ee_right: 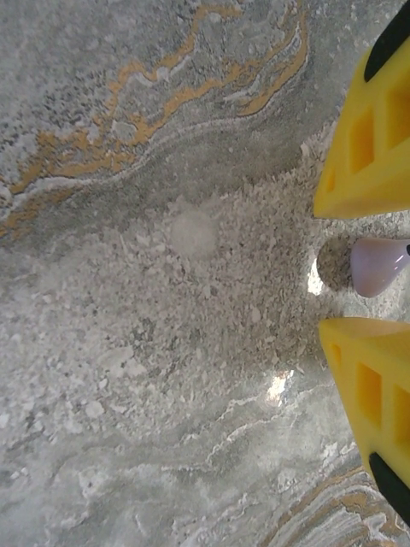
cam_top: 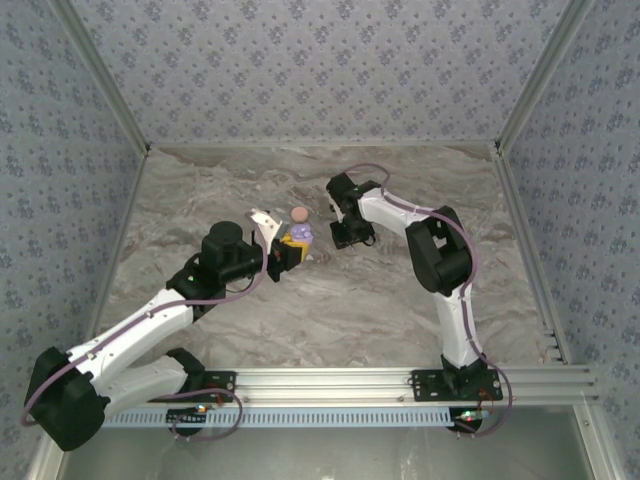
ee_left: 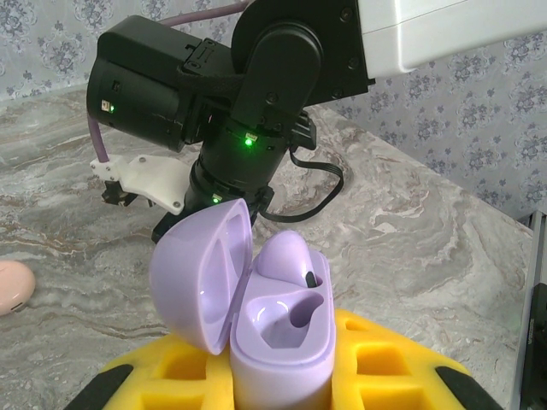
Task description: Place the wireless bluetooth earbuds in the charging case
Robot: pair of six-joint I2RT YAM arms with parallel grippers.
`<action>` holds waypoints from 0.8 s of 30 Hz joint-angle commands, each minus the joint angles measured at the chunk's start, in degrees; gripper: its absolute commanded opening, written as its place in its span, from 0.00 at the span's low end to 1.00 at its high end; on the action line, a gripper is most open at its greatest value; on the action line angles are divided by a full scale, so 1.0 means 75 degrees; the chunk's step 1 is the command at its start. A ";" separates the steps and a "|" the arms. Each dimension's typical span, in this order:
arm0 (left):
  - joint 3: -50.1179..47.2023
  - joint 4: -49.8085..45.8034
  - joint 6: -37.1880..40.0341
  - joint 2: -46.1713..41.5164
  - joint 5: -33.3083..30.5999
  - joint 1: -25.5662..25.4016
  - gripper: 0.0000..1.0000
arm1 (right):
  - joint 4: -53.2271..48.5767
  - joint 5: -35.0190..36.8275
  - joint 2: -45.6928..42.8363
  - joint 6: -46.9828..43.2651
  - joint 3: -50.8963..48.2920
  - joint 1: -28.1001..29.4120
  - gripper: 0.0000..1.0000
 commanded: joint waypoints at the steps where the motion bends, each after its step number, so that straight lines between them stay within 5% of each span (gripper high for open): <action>1: 0.0036 0.0150 -0.0051 -0.0143 -0.0090 -0.0043 0.10 | -0.0351 0.0139 0.0179 0.0125 0.0208 0.0076 0.37; 24: 0.0010 0.0207 -0.0144 -0.0131 -0.0088 -0.0042 0.10 | -0.0548 0.0392 0.0223 0.0184 0.0102 0.0177 0.33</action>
